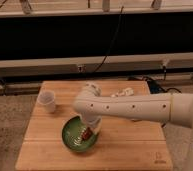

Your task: Place the pepper in the ceramic bowl

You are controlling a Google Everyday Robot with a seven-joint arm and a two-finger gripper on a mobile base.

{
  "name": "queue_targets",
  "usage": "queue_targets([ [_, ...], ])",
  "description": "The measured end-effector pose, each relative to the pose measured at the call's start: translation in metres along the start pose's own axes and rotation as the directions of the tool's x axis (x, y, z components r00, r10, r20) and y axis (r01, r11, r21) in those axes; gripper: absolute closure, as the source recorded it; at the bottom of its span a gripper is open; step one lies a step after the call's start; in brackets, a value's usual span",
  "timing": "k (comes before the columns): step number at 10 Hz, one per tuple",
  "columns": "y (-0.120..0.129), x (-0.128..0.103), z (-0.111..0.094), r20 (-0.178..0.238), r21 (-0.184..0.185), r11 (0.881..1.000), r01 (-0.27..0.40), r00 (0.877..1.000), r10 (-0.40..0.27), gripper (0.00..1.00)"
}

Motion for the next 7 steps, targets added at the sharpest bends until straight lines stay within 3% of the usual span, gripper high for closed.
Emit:
queue_targets([
  [4, -0.003, -0.0026, -0.0008, 0.0, 0.001, 1.0, 0.007, 1.0, -0.007, 0.83],
  [7, -0.0062, -0.0043, -0.0014, 0.001, 0.003, 1.0, 0.014, 1.0, -0.014, 0.53],
])
